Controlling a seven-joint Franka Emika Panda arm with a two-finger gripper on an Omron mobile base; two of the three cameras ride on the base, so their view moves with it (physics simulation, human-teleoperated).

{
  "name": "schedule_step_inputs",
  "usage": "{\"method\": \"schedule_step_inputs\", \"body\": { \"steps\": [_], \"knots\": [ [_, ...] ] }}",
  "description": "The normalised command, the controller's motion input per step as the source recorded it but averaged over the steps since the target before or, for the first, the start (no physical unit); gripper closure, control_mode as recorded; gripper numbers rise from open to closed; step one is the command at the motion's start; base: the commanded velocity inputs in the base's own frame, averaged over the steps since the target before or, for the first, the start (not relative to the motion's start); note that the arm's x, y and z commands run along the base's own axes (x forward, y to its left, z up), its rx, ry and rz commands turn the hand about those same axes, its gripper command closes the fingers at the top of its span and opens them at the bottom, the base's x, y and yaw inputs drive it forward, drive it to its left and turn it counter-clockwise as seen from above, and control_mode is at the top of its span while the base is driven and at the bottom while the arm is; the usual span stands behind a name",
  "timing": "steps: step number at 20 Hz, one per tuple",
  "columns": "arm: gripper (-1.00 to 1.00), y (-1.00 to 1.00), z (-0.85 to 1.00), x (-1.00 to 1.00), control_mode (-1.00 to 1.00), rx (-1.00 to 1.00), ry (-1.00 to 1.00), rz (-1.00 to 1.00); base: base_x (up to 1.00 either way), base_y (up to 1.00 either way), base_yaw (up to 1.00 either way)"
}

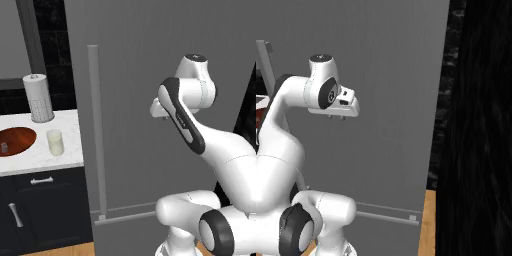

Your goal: Grab a lemon wedge from the fridge and one ice cube from the ice bowl, and put them in the glass of lemonade.

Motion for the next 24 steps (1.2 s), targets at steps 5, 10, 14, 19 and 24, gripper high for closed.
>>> {"method": "schedule_step_inputs", "body": {
  "steps": [5, 10, 14, 19, 24],
  "knots": [
    [-1.00, 0.00, -0.07, -0.46, -1.00, 0.01, -0.06, 0.00, 0.00, 0.00, 0.00],
    [-1.00, 0.12, -0.34, -0.78, -1.00, 0.07, -0.24, -0.08, 0.00, 0.00, 0.00],
    [-1.00, 0.05, -0.10, -0.53, -1.00, 0.00, -0.07, -0.12, 0.00, 0.00, 0.00],
    [-1.00, 0.00, -0.03, -0.17, 1.00, 0.00, 0.00, 0.00, -0.18, 0.04, -0.01],
    [-1.00, 0.00, 0.00, 0.00, 1.00, 0.00, 0.00, 0.00, -0.30, 0.80, -0.42]
  ]
}}
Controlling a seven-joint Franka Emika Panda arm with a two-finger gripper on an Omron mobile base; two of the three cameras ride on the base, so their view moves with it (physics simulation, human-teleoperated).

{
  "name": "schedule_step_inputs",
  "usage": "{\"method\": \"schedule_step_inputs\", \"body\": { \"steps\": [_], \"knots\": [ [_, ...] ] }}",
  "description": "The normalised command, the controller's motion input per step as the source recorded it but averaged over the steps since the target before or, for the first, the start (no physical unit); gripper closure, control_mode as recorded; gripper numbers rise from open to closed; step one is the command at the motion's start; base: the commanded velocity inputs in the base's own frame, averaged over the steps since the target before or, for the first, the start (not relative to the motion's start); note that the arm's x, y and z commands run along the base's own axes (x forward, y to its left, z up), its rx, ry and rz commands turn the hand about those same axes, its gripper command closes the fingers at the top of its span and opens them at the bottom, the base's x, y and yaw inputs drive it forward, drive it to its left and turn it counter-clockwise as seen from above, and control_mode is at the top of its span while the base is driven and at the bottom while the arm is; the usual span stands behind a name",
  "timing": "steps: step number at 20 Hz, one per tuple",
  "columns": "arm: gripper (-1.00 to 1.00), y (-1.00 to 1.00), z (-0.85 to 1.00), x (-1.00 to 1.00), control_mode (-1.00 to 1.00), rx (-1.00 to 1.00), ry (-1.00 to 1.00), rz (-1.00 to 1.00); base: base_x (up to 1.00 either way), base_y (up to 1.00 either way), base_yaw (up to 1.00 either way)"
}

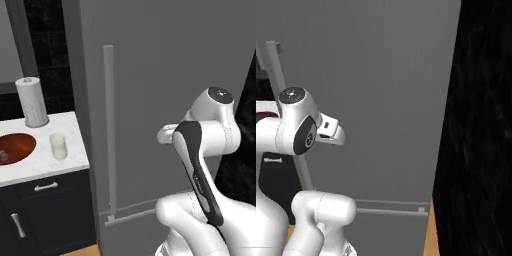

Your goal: Grab a lemon wedge from the fridge and one ice cube from the ice bowl, and put them in the glass of lemonade.

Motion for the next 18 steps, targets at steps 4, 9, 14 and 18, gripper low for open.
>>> {"method": "schedule_step_inputs", "body": {
  "steps": [4, 9, 14, 18],
  "knots": [
    [-1.00, 0.00, 0.00, 0.00, 1.00, 0.00, 0.00, 0.00, -0.21, 0.68, -0.44],
    [-1.00, 0.00, 0.00, 0.00, 1.00, 0.00, 0.00, 0.00, -0.23, 0.29, -0.30],
    [-1.00, 0.00, 0.00, 0.00, 1.00, 0.00, 0.00, 0.00, -0.32, 0.39, -0.31],
    [-1.00, 0.00, 0.00, 0.00, 1.00, 0.00, 0.00, 0.00, -0.43, 0.52, -0.32]
  ]
}}
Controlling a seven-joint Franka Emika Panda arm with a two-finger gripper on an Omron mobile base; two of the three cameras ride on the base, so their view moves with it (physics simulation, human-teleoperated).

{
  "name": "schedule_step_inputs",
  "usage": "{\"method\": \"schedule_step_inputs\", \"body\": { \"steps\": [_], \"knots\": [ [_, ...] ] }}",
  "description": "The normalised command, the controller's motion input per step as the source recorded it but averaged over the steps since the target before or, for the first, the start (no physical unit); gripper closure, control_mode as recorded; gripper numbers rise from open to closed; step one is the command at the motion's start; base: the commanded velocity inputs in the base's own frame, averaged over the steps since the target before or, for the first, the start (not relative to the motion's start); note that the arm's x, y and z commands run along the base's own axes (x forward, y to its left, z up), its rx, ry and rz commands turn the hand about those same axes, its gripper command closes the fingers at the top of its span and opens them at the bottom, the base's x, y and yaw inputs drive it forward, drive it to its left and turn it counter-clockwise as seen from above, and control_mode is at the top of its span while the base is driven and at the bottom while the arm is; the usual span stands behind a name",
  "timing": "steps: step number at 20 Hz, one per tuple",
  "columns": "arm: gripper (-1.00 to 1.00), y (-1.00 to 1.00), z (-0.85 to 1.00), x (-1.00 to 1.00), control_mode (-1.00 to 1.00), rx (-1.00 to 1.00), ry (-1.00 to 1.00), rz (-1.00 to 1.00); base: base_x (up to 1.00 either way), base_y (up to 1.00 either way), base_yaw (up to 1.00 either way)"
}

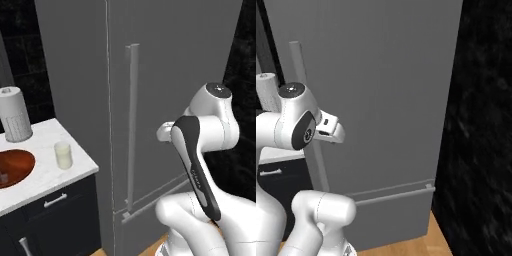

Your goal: Grab a lemon wedge from the fridge and one ice cube from the ice bowl, and put them in the glass of lemonade.

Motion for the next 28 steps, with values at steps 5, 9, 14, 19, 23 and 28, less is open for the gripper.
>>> {"method": "schedule_step_inputs", "body": {
  "steps": [5, 9, 14, 19, 23, 28],
  "knots": [
    [-1.00, 0.00, 0.00, 0.00, 1.00, 0.00, 0.00, 0.00, -0.58, 0.74, -0.18],
    [-1.00, 0.00, 0.00, 0.00, 1.00, 0.00, 0.00, 0.00, -0.40, 1.00, 0.10],
    [-1.00, 0.00, 0.00, 0.00, 1.00, 0.00, 0.00, 0.00, -0.05, 1.00, 0.28],
    [-1.00, 0.00, 0.00, 0.00, 1.00, 0.00, 0.00, 0.00, 0.43, 0.86, 0.32],
    [-1.00, 0.00, 0.00, 0.00, 1.00, 0.00, 0.00, 0.00, 0.92, 0.21, 0.26],
    [-1.00, 0.00, 0.00, 0.00, 1.00, 0.00, 0.00, 0.00, 0.89, -0.06, 0.16]
  ]
}}
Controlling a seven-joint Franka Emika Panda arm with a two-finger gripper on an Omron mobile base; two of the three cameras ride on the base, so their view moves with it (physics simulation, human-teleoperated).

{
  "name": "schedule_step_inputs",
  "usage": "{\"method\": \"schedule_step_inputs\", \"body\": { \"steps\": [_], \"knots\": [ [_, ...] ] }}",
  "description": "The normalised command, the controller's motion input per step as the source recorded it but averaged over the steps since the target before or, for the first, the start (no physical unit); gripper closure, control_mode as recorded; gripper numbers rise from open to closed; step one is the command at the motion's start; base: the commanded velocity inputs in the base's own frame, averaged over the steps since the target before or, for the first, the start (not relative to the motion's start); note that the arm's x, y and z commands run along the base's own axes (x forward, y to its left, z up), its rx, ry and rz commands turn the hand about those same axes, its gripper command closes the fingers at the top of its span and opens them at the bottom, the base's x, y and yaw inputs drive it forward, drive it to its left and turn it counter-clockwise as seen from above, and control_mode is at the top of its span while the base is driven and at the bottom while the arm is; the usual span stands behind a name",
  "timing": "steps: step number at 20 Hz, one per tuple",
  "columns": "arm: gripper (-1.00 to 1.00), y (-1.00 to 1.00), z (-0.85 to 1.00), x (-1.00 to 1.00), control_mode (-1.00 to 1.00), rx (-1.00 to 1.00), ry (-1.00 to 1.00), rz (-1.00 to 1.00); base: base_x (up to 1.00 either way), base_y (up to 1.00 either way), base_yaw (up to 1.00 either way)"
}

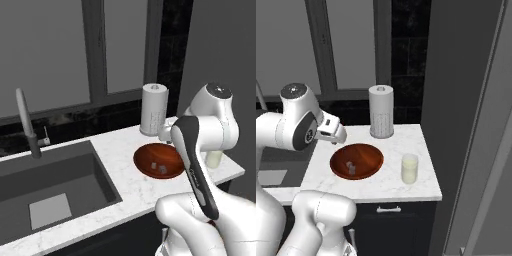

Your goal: Grab a lemon wedge from the fridge and one ice cube from the ice bowl, and put them in the glass of lemonade.

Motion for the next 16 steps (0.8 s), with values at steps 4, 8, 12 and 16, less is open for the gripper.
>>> {"method": "schedule_step_inputs", "body": {
  "steps": [4, 8, 12, 16],
  "knots": [
    [-1.00, -0.02, -0.81, 0.37, -1.00, -0.03, 0.26, 0.01, 0.00, 0.00, 0.00],
    [-1.00, 0.01, -0.98, 0.48, -1.00, -0.07, 0.33, 0.03, 0.00, 0.00, 0.00],
    [-1.00, -0.03, -0.53, 0.41, -1.00, -0.03, 0.06, 0.09, 0.00, 0.00, 0.00],
    [-1.00, -0.18, -0.32, 0.34, -1.00, 0.01, 0.00, 0.18, 0.00, 0.00, 0.00]
  ]
}}
